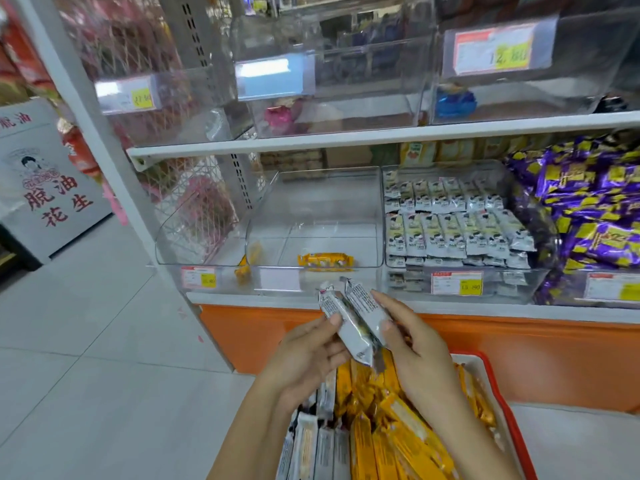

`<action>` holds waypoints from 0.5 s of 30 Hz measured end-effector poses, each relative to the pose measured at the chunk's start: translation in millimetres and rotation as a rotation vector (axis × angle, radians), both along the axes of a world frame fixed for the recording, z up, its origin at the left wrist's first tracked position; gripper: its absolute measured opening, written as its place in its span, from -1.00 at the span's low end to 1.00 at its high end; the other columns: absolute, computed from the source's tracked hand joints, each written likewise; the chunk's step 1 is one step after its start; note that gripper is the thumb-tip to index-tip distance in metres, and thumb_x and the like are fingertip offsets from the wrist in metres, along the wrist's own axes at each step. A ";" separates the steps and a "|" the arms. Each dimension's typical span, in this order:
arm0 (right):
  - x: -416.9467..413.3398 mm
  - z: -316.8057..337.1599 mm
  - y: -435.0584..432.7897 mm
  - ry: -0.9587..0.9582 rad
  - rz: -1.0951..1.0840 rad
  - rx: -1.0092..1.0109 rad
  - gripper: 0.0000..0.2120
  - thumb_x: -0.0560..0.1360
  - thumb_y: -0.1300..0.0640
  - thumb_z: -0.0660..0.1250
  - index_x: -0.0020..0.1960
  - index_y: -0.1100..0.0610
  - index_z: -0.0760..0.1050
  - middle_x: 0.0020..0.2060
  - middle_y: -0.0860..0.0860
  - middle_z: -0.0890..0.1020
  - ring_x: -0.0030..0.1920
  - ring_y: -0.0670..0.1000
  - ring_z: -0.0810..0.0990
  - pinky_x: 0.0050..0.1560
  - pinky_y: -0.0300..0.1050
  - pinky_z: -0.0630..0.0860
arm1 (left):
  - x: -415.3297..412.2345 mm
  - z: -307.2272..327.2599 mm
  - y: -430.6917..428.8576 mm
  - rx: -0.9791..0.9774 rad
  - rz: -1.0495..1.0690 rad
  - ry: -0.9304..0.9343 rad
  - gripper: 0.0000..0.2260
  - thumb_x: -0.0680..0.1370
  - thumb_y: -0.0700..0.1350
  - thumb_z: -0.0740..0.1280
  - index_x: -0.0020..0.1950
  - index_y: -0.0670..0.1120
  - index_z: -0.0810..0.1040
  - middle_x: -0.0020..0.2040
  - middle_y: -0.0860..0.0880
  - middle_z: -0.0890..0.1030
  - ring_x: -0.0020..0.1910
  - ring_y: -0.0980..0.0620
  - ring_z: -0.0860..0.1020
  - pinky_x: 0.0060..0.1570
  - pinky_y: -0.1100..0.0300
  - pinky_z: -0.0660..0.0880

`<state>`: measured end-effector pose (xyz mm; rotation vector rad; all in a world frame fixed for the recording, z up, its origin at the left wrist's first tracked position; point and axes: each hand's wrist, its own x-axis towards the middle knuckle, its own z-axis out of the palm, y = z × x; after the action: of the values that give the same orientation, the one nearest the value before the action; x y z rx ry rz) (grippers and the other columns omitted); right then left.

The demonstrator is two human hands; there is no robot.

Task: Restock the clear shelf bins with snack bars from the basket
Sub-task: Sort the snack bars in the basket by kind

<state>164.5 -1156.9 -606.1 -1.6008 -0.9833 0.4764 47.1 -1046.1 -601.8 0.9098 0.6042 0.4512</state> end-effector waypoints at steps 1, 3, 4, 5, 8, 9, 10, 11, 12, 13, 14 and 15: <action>3.9 2.0 -1.3 0.030 -0.038 0.039 -0.64 0.60 0.15 0.22 0.27 -0.24 0.42 0.19 -0.30 0.52 0.17 -0.33 0.47 0.05 -0.46 0.41 | 4.6 0.4 -0.5 -0.043 -0.016 -0.056 -0.65 0.49 -0.13 0.31 0.21 -0.28 0.55 0.21 -0.28 0.56 0.18 -0.19 0.57 0.09 0.03 0.57; 11.5 3.4 -4.5 0.042 -0.127 0.105 -0.65 0.56 0.19 0.29 0.24 -0.18 0.47 0.11 -0.27 0.56 0.06 -0.33 0.52 -0.07 -0.48 0.44 | 17.1 0.1 -1.3 -0.093 -0.060 -0.164 -0.57 0.44 -0.07 0.45 0.25 -0.24 0.55 0.27 -0.27 0.52 0.20 -0.18 0.55 0.10 0.00 0.56; 14.7 3.8 -5.6 0.015 -0.169 0.119 -0.66 0.55 0.20 0.31 0.23 -0.16 0.49 0.09 -0.27 0.56 0.04 -0.33 0.52 -0.08 -0.49 0.43 | 23.6 -0.1 -2.1 -0.116 -0.088 -0.208 -0.51 0.41 -0.06 0.50 0.28 -0.21 0.54 0.29 -0.26 0.51 0.20 -0.17 0.56 0.08 0.00 0.57; 18.4 3.3 -6.5 -0.021 -0.206 0.124 -0.67 0.54 0.20 0.32 0.20 -0.16 0.50 0.08 -0.27 0.55 0.03 -0.32 0.52 -0.09 -0.49 0.42 | 30.1 0.1 -2.8 -0.138 -0.115 -0.241 -0.48 0.40 -0.05 0.51 0.31 -0.19 0.51 0.31 -0.25 0.49 0.21 -0.18 0.55 0.07 -0.01 0.56; 27.7 -1.0 -7.1 -0.048 -0.281 0.122 -0.67 0.52 0.20 0.34 0.12 -0.21 0.49 0.04 -0.32 0.51 0.02 -0.35 0.50 -0.11 -0.48 0.40 | 48.9 -1.5 -7.5 -0.183 -0.163 -0.249 -0.45 0.42 -0.06 0.49 0.37 -0.16 0.44 0.33 -0.25 0.47 0.23 -0.22 0.52 0.09 -0.06 0.54; 30.6 -2.7 -7.2 -0.039 -0.299 0.129 -0.68 0.52 0.19 0.35 0.11 -0.22 0.50 0.04 -0.34 0.52 0.04 -0.36 0.49 -0.08 -0.46 0.41 | 53.7 -3.6 -8.6 -0.197 -0.170 -0.240 -0.43 0.42 -0.06 0.49 0.37 -0.17 0.44 0.33 -0.25 0.48 0.24 -0.23 0.52 0.09 -0.06 0.54; 33.3 -3.8 -7.1 -0.031 -0.308 0.144 -0.71 0.52 0.16 0.35 0.10 -0.21 0.51 0.06 -0.33 0.53 0.07 -0.35 0.49 -0.05 -0.44 0.42 | 58.2 -5.8 -9.0 -0.209 -0.170 -0.232 -0.44 0.41 -0.06 0.50 0.36 -0.17 0.45 0.31 -0.25 0.49 0.23 -0.23 0.53 0.09 -0.06 0.54; 35.9 -4.6 -7.0 -0.025 -0.308 0.164 -0.76 0.52 0.12 0.34 0.09 -0.18 0.54 0.08 -0.31 0.54 0.09 -0.34 0.49 -0.02 -0.44 0.42 | 62.5 -7.0 -9.5 -0.211 -0.160 -0.229 -0.46 0.40 -0.06 0.51 0.33 -0.16 0.49 0.29 -0.24 0.51 0.21 -0.22 0.55 0.08 -0.05 0.55; 38.6 -4.5 -6.9 -0.028 -0.300 0.180 -0.81 0.51 0.08 0.34 0.08 -0.15 0.55 0.08 -0.29 0.55 0.10 -0.35 0.49 -0.02 -0.48 0.41 | 66.1 -6.3 -9.8 -0.210 -0.145 -0.234 -0.50 0.40 -0.06 0.50 0.30 -0.16 0.52 0.26 -0.23 0.54 0.17 -0.20 0.57 0.04 -0.03 0.56; 41.0 -4.2 -6.7 -0.042 -0.285 0.180 -0.81 0.48 0.03 0.35 0.09 -0.13 0.56 0.10 -0.30 0.55 0.11 -0.37 0.47 -0.02 -0.53 0.37 | 69.4 -4.9 -10.0 -0.204 -0.133 -0.242 -0.56 0.44 -0.08 0.47 0.29 -0.16 0.54 0.23 -0.23 0.56 0.12 -0.18 0.60 0.00 -0.01 0.58; 43.1 -2.9 -6.4 -0.066 -0.262 0.158 -0.76 0.45 -0.02 0.38 0.11 -0.14 0.54 0.12 -0.32 0.51 0.13 -0.41 0.44 -0.01 -0.58 0.33 | 72.7 -3.0 -10.0 -0.193 -0.121 -0.245 -0.63 0.49 -0.10 0.39 0.28 -0.17 0.54 0.19 -0.23 0.58 0.05 -0.16 0.62 -0.06 0.02 0.59; 44.7 -1.6 -6.3 -0.096 -0.238 0.120 -0.68 0.39 -0.09 0.40 0.14 -0.17 0.49 0.15 -0.35 0.47 0.16 -0.45 0.38 0.01 -0.61 0.28 | 75.7 -0.8 -9.2 -0.180 -0.113 -0.247 -0.68 0.54 -0.14 0.29 0.27 -0.18 0.53 0.14 -0.22 0.60 -0.03 -0.12 0.64 -0.13 0.07 0.60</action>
<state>209.2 -1163.2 -607.7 -1.6184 -0.8613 0.1752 122.8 -1055.3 -602.5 0.6999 0.3595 0.3931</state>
